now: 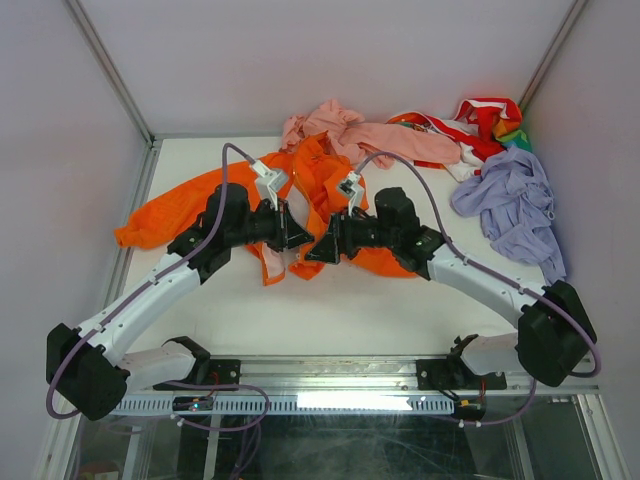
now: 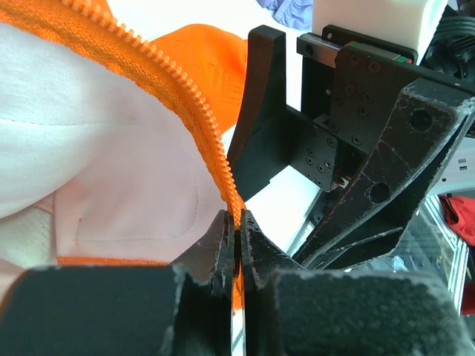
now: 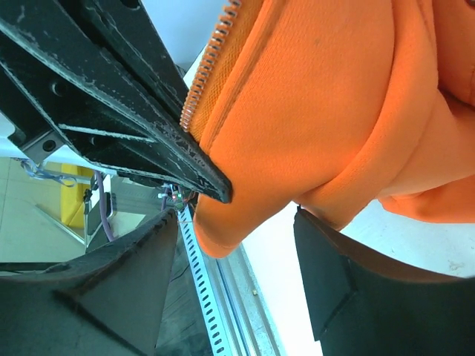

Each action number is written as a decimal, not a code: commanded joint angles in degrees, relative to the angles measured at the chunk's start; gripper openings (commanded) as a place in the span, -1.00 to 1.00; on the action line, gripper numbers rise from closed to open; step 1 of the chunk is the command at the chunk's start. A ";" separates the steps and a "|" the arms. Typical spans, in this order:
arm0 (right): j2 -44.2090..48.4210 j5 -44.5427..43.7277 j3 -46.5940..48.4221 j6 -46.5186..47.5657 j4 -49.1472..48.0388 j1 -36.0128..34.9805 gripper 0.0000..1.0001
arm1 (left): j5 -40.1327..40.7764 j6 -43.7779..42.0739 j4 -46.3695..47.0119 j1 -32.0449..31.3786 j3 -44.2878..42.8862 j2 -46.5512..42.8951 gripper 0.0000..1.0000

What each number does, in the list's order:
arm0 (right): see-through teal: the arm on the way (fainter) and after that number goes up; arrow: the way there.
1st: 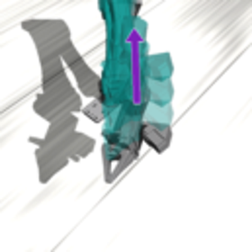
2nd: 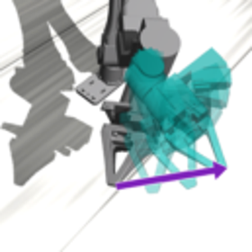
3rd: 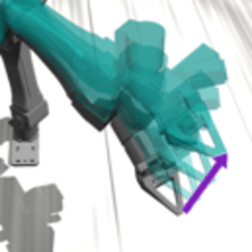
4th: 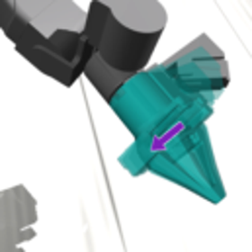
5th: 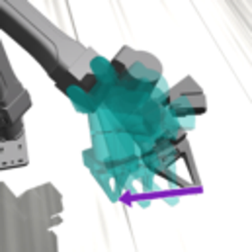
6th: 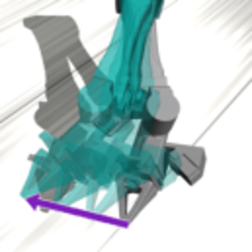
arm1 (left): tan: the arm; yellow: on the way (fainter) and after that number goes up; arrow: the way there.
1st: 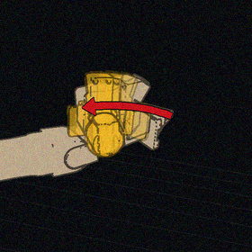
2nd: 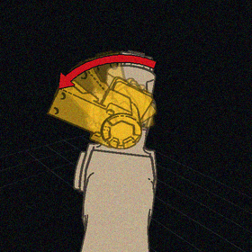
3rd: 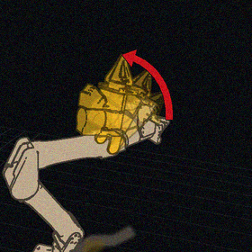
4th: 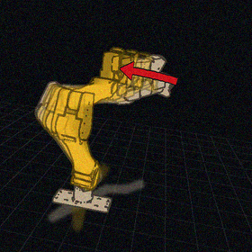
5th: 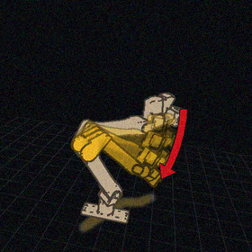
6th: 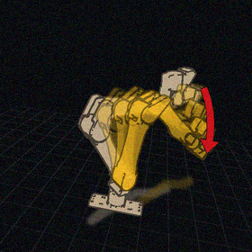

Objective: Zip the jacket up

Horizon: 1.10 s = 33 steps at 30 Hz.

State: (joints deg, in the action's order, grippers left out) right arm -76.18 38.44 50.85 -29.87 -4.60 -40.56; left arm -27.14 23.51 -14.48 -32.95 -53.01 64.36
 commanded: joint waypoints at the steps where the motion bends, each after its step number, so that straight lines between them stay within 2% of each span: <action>1: 2.14 -4.50 2.35 0.38 0.58 -2.01 0.29 | 0.86 -1.22 1.28 -0.65 -2.58 -1.86 -1.00; 4: 1.56 -5.94 3.09 0.14 1.41 -2.64 0.15 | 2.68 -1.31 1.16 -1.87 -2.75 -1.80 -1.00; 11: 1.21 -9.46 3.08 -1.07 1.24 -4.77 -0.01 | 7.64 -1.79 0.72 -4.74 -3.29 -0.99 -1.00; 14: 1.00 -9.78 2.62 -0.50 0.98 -4.78 -0.24 | 8.68 -1.97 0.64 -5.02 -3.45 -0.86 -1.00; 16: 0.90 -9.41 2.22 0.41 0.96 -4.77 -0.37 | 9.04 -2.13 0.44 -5.05 -3.57 -0.94 -1.00; 23: 0.24 -3.89 0.84 3.83 -1.93 -4.67 -0.52 | 9.98 -3.91 -1.61 -5.11 -4.64 -0.21 -1.00; 26: -0.29 -2.76 1.32 4.98 -2.21 -4.71 -0.67 | 10.20 -4.49 -2.40 -5.10 -5.06 -0.06 -1.00; 27: -0.40 -2.56 1.59 5.52 -2.03 -4.69 -0.79 | 10.44 -4.62 -2.66 -5.11 -5.09 -0.10 -1.00; 28: -0.50 -2.31 1.74 6.04 -2.07 -4.71 -1.00 | 10.72 -4.63 -2.90 -5.10 -5.16 -0.11 -1.00; 30: -0.42 -2.29 1.65 7.38 -2.08 -4.65 -1.00 | 11.27 -4.42 -3.20 -5.05 -5.24 -0.39 -1.00; 31: -0.08 -2.71 1.44 8.05 -2.29 -4.63 -1.00 | 11.64 -4.13 -3.29 -5.08 -5.26 -0.73 -0.95; 33: 0.89 -2.38 0.16 8.87 -4.86 -4.08 -1.00 | 12.67 -3.20 -3.29 -5.06 -4.83 -1.82 -0.64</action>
State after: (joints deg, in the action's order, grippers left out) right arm -76.97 33.39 51.16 -24.64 -3.64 -44.86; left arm -17.82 20.34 -19.27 -37.58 -55.27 64.47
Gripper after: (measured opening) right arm 0.029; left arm 0.071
